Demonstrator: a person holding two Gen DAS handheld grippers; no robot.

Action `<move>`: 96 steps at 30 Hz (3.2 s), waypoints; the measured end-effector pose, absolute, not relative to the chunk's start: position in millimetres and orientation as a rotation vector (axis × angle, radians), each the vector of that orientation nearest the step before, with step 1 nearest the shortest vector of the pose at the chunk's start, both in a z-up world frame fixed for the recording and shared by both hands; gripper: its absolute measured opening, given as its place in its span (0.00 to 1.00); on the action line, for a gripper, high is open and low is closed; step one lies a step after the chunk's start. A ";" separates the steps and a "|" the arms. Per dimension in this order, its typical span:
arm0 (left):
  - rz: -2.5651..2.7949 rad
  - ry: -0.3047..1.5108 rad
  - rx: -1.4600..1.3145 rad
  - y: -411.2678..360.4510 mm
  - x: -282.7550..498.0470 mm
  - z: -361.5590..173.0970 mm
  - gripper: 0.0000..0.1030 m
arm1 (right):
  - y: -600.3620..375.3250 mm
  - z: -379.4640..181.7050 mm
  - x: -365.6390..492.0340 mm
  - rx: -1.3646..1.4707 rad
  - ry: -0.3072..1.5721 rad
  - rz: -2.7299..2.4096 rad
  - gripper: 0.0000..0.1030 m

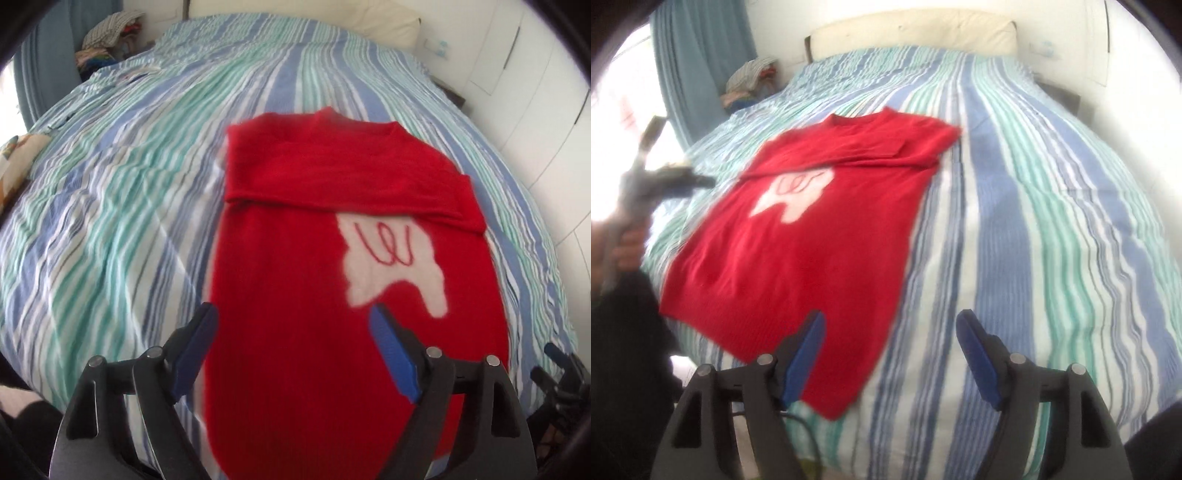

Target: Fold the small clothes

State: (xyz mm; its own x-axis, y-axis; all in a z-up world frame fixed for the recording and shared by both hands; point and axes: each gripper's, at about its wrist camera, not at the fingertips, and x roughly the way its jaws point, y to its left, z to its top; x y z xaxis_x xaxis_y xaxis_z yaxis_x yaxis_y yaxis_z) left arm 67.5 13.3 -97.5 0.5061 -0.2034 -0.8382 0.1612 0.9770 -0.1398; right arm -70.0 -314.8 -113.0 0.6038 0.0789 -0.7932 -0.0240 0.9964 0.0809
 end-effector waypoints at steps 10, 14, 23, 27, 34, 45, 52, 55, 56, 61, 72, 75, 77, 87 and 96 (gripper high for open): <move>-0.138 0.937 0.037 8.8 47.1 -125.7 0.84 | -357.4 -118.0 -41.0 0.146 0.850 -0.102 0.70; -0.103 0.948 0.017 18.0 50.4 -130.9 0.84 | -353.6 -130.7 -47.5 0.144 0.871 -0.100 0.70; -0.060 0.916 0.061 14.6 49.5 -136.1 0.84 | -354.3 -137.9 -46.0 0.144 0.861 -0.102 0.70; -0.057 0.910 0.043 17.6 48.4 -134.5 0.84 | -359.3 -140.3 -46.7 0.171 0.865 -0.113 0.70; -0.041 0.880 0.023 23.3 46.0 -127.2 0.84 | -359.9 -137.2 -50.1 0.173 0.852 -0.126 0.70; -0.025 0.854 0.022 25.6 44.8 -122.1 0.84 | -353.3 -132.1 -52.5 0.144 0.831 -0.115 0.70; -0.023 0.846 0.028 26.4 44.2 -118.8 0.84 | -351.4 -131.4 -52.5 0.140 0.817 -0.117 0.70; -0.036 0.839 -0.012 33.3 42.4 -105.2 0.84 | -349.7 -128.8 -53.1 0.135 0.806 -0.114 0.70; -0.051 0.832 -0.036 38.1 41.7 -96.7 0.84 | -349.3 -127.0 -53.8 0.134 0.799 -0.113 0.70; -0.098 0.752 -0.039 77.2 48.4 -30.9 0.87 | -348.1 -115.4 -59.0 0.108 0.758 -0.102 0.70; -0.239 1.090 0.018 87.8 19.5 -56.7 0.94 | -329.8 -102.8 -57.4 0.208 0.943 0.130 0.70; -0.293 1.140 -0.048 50.5 7.5 -93.6 0.93 | -306.8 -96.5 -61.3 0.221 0.999 0.257 0.70; -0.313 1.138 -0.029 21.9 5.0 -110.7 0.93 | -288.9 -93.2 -61.6 0.206 1.014 0.328 0.70; -0.185 1.291 0.332 4.5 -16.7 -152.8 0.92 | -258.7 -178.7 -61.3 0.130 1.253 0.350 0.67; -0.148 1.305 -0.034 89.0 -14.0 -113.0 0.92 | -295.8 -146.0 -95.9 0.270 1.248 0.297 0.66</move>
State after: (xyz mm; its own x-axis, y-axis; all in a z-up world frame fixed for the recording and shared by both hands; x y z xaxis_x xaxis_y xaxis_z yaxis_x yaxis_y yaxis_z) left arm -14.0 89.0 -113.0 0.2546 -0.1283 -0.9585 0.0895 0.9900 -0.1088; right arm -95.9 -295.8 -146.1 0.2888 0.3645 -0.8853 -0.0727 0.9304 0.3593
